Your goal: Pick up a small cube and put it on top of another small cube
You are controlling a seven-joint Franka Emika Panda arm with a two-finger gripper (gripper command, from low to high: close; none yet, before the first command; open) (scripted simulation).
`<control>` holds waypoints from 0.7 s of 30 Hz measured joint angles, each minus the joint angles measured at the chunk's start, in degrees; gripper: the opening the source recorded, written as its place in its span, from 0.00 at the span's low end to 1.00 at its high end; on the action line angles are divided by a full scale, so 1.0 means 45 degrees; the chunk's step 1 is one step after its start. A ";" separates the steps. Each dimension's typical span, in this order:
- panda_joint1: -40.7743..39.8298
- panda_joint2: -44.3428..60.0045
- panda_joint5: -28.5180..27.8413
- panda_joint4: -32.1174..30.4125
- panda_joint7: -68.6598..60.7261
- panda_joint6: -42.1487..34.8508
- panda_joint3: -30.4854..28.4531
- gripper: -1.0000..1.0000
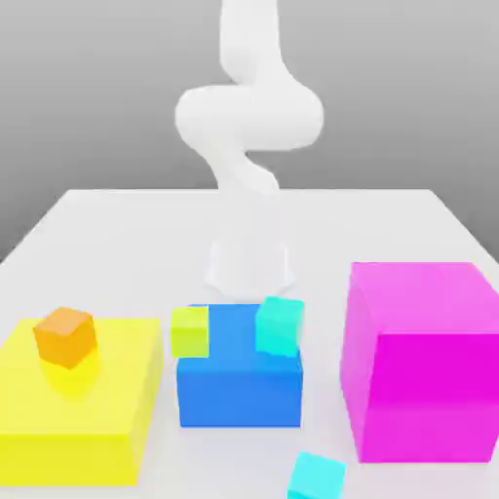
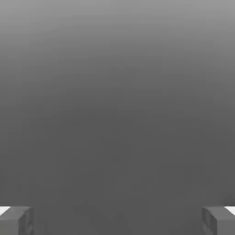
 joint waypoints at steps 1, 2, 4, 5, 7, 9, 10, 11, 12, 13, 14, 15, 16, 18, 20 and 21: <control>0.0019 0.0356 -0.0361 -0.0005 -0.0468 0.0058 0.0062 0.50; 0.0043 0.0700 -0.0703 -0.0007 -0.0924 0.0104 0.0110 0.50; 0.0102 0.1376 -0.1339 -0.0010 -0.1828 0.0191 0.0173 0.50; 0.0134 0.1713 -0.1641 -0.0009 -0.2289 0.0226 0.0191 0.50; 0.0203 0.2386 -0.2203 -0.0008 -0.3236 0.0296 0.0206 0.50; 0.0297 0.3058 -0.2714 -0.0007 -0.4214 0.0368 0.0177 0.50; 0.0345 0.3393 -0.2955 -0.0006 -0.4716 0.0402 0.0154 0.50; 0.0394 0.3727 -0.3179 -0.0006 -0.5231 0.0439 0.0127 0.50; 0.0446 0.4060 -0.3388 -0.0007 -0.5755 0.0479 0.0090 0.50; 0.0499 0.4392 -0.3580 -0.0009 -0.6292 0.0522 0.0051 0.50; 0.0553 0.4721 -0.3756 -0.0011 -0.6839 0.0568 0.0006 0.50; 0.0604 0.5049 -0.3915 -0.0015 -0.7399 0.0619 -0.0040 0.50; 0.0701 0.5374 -0.4076 -0.0017 -0.7953 0.0664 -0.0131 0.50; 0.0814 0.6016 -0.4311 -0.0032 -0.9133 0.0792 -0.0244 0.50; 0.0917 0.6646 -0.4480 -0.0052 -1.0357 0.0939 -0.0354 0.50; 0.0968 0.6955 -0.4536 -0.0064 -1.0988 0.1021 -0.0410 0.50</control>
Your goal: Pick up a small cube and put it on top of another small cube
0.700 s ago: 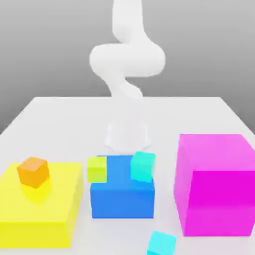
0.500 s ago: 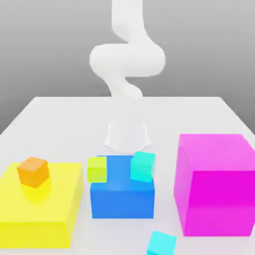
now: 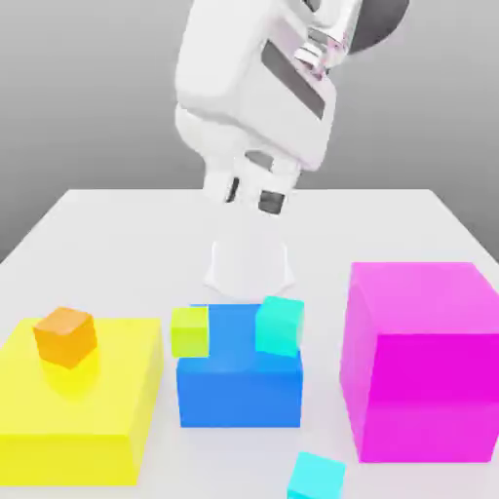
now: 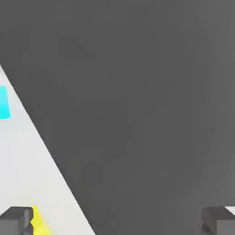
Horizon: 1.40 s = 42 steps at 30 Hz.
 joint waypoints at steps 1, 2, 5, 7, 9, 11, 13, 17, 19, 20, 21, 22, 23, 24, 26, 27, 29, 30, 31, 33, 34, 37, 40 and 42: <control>0.0036 0.0306 -0.0037 -0.0014 -0.0644 0.0088 -0.0041 0.50; 0.0069 0.0609 -0.0058 -0.0030 -0.1299 0.0182 -0.0078 0.50; 0.0181 0.1491 -0.0029 -0.0086 -0.3324 0.0495 -0.0192 0.50; 0.0203 0.2056 0.0077 -0.0131 -0.4733 0.0729 -0.0204 0.50; 0.0187 0.2600 0.0242 -0.0182 -0.6182 0.0980 -0.0172 0.50; 0.0148 0.3122 0.0463 -0.0238 -0.7670 0.1245 -0.0090 0.50; 0.0066 0.3619 0.0736 -0.0297 -0.9193 0.1520 0.0051 0.50; -0.0188 0.4532 0.1435 -0.0427 -1.2343 0.2090 0.0455 0.50; -0.0428 0.4945 0.1837 -0.0493 -1.3956 0.2371 0.0802 0.50; -0.0572 0.5141 0.2046 -0.0526 -1.4768 0.2511 0.1007 0.50; -0.0710 0.5330 0.2265 -0.0558 -1.5589 0.2644 0.1211 0.50; -0.0862 0.5511 0.2490 -0.0592 -1.6410 0.2786 0.1432 0.50; -0.0949 0.5682 0.2761 -0.0627 -1.7262 0.2929 0.1596 0.50; -0.1134 0.5848 0.3008 -0.0659 -1.8105 0.3059 0.1858 0.50; -0.1577 0.6164 0.3495 -0.0724 -1.9781 0.3326 0.2462 0.50; -0.1669 0.6450 0.3533 -0.0693 -2.0132 0.3565 0.2573 0.50; -0.1624 0.7201 0.3355 -0.0557 -2.0241 0.4175 0.2495 0.50; -0.1528 0.7620 0.3216 -0.0477 -2.0179 0.4508 0.2371 0.50; -0.1405 0.8056 0.3059 -0.0394 -2.0084 0.4846 0.2220 0.50; -0.1414 0.8241 0.3057 -0.0337 -2.0026 0.5085 0.2223 0.00; -0.1414 0.8240 0.3051 -0.0337 -2.0027 0.5081 0.2223 0.00; -0.1412 0.8239 0.3055 -0.0336 -2.0032 0.5062 0.2221 0.00; -0.1512 0.7998 0.3068 -0.0395 -2.0082 0.4834 0.2327 0.00; -0.1637 0.7273 0.3365 -0.0549 -2.0322 0.4235 0.2512 0.00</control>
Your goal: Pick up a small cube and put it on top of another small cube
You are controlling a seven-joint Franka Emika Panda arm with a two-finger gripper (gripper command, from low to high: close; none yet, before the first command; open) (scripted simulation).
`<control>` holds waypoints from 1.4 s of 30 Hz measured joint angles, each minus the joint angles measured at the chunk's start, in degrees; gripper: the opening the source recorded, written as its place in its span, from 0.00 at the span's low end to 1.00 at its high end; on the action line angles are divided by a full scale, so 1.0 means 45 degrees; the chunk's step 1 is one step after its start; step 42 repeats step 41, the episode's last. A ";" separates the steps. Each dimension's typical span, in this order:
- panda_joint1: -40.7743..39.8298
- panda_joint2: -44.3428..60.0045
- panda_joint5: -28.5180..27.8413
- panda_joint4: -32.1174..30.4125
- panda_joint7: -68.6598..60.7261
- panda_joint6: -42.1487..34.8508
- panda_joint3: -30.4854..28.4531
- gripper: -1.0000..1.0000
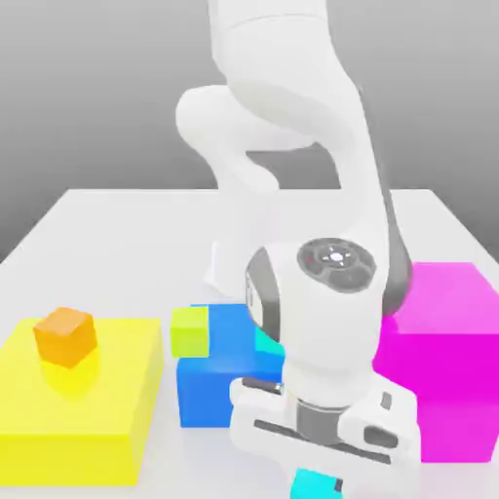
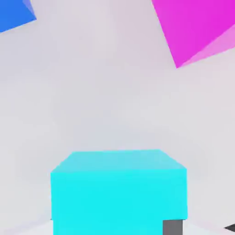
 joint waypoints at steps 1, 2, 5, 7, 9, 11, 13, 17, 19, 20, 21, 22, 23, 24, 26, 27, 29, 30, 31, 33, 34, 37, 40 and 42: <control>-0.0109 -0.0398 0.0124 -0.0086 -0.0093 -0.0329 0.0142 0.00; -0.0157 -0.0715 0.0043 -0.0006 0.0025 -0.0566 -0.0002 0.00; 0.0046 -0.1407 -0.1257 0.0011 0.0714 -0.1214 -0.0802 0.00; 0.0203 -0.1915 -0.2119 -0.0277 0.0931 -0.1734 -0.1068 0.00; 0.0286 -0.2499 -0.2794 -0.0639 0.0969 -0.2273 -0.1181 0.00; 0.0332 -0.3160 -0.3266 -0.1030 0.0851 -0.2796 -0.1230 0.00; 0.0364 -0.3893 -0.3538 -0.1441 0.0597 -0.3277 -0.1245 0.00; 0.0438 -0.5541 -0.3501 -0.2313 -0.0296 -0.4101 -0.1251 0.00; 0.0525 -0.6434 -0.3236 -0.2772 -0.0912 -0.4431 -0.1303 0.00; 0.0605 -0.6893 -0.3051 -0.3006 -0.1256 -0.4580 -0.1363 0.00; 0.0700 -0.7357 -0.2835 -0.3243 -0.1624 -0.4719 -0.1436 0.00; 0.0817 -0.7826 -0.2594 -0.3482 -0.2010 -0.4852 -0.1529 0.00; 0.0956 -0.8297 -0.2329 -0.3722 -0.2413 -0.4978 -0.1642 0.00; 0.1092 -0.8770 -0.2033 -0.3965 -0.2837 -0.5094 -0.1752 0.00; 0.1501 -0.9714 -0.1433 -0.4448 -0.3702 -0.5337 -0.2106 0.00; 0.1723 -1.0184 -0.1108 -0.4689 -0.4153 -0.5458 -0.2298 0.00; 0.2270 -1.1117 -0.0476 -0.5171 -0.5045 -0.5704 -0.2788 0.00; 0.2525 -1.1571 -0.0125 -0.5416 -0.5512 -0.5820 -0.3007 0.00; 0.2823 -1.2050 0.0219 -0.5647 -0.5975 -0.5952 -0.3290 0.00; 0.3399 -1.2415 0.0709 -0.6231 -0.6721 -0.5954 -0.3601 0.00; 0.3533 -1.2243 0.0783 -0.6457 -0.6859 -0.5619 -0.3687 0.00; 0.3661 -1.1280 0.0829 -0.7019 -0.6990 -0.4153 -0.3833 0.00; 0.3701 -1.0656 0.0807 -0.7311 -0.7002 -0.3245 -0.3915 1.00; 0.3701 -1.0656 0.0806 -0.7311 -0.7002 -0.3245 -0.3915 1.00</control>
